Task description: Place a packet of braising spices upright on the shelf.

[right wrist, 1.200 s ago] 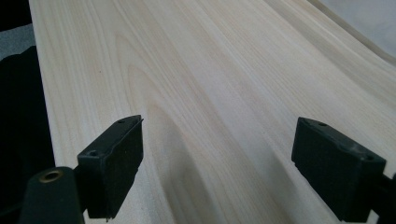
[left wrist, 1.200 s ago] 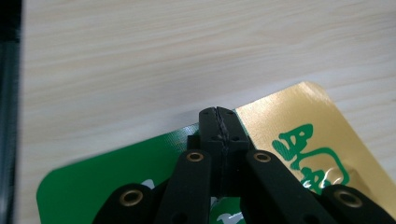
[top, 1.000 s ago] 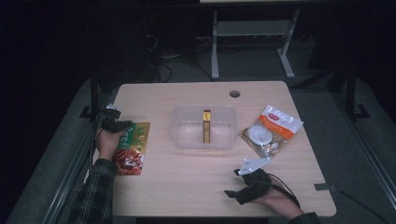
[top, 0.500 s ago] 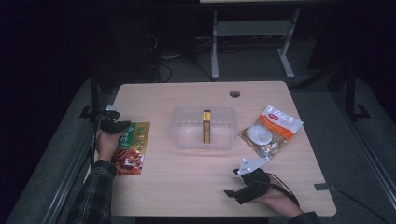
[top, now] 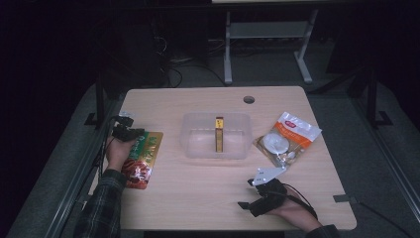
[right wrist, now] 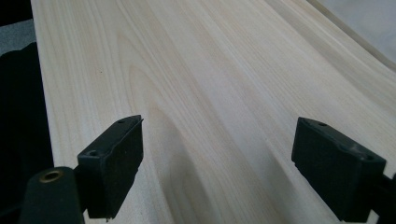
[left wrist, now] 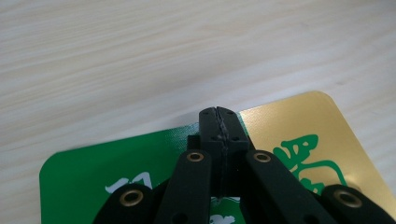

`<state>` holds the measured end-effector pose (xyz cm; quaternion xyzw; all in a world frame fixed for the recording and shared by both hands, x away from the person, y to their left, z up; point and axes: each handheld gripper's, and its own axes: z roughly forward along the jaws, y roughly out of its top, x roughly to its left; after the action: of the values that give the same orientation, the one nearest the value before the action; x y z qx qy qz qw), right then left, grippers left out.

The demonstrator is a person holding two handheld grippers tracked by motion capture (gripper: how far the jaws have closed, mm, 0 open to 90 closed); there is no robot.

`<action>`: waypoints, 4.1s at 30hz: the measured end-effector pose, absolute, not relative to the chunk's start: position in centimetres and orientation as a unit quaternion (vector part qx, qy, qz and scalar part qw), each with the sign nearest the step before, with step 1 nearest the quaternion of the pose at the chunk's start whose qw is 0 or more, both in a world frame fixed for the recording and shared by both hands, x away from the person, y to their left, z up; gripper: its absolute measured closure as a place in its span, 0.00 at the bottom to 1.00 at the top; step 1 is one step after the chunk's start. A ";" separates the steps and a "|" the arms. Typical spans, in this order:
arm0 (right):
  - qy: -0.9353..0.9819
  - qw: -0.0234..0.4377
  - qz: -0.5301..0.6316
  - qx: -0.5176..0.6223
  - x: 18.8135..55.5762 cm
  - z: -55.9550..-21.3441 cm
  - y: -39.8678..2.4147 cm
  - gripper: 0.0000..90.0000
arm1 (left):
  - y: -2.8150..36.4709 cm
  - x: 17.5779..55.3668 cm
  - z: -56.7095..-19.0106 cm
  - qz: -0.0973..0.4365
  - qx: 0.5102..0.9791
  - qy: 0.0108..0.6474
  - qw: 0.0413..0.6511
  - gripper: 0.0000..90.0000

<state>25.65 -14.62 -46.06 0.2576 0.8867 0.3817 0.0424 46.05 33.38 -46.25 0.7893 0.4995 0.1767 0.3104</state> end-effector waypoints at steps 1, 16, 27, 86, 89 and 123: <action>0.887 0.042 0.381 0.257 25.6 -46.0 -14.6 0.18 | 32.7 45.7 -46.3 0.171 0.795 0.490 0.313 1.00; 0.888 0.044 0.381 0.253 25.5 -45.9 -14.4 0.18 | 30.3 42.9 -46.4 0.133 0.820 0.438 0.345 1.00; 0.886 0.044 0.389 0.247 25.5 -45.8 -14.6 0.18 | 33.5 38.7 -43.1 0.139 0.814 0.426 0.369 0.84; 0.886 0.025 0.394 0.244 25.7 -45.4 -14.6 0.16 | 39.1 34.3 -45.8 0.152 0.823 0.451 0.309 0.92; 0.885 0.025 0.397 0.241 25.7 -45.4 -14.6 0.16 | 39.1 34.3 -45.8 0.150 0.819 0.456 0.315 0.98; 0.871 0.032 0.418 0.256 26.0 -44.8 -14.7 0.15 | 37.0 31.8 -38.6 0.156 0.763 0.422 0.465 1.00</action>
<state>25.95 -14.66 -44.79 0.2562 0.8710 0.4180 0.0321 31.78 37.05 -38.55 0.7625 0.4222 0.1562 0.4647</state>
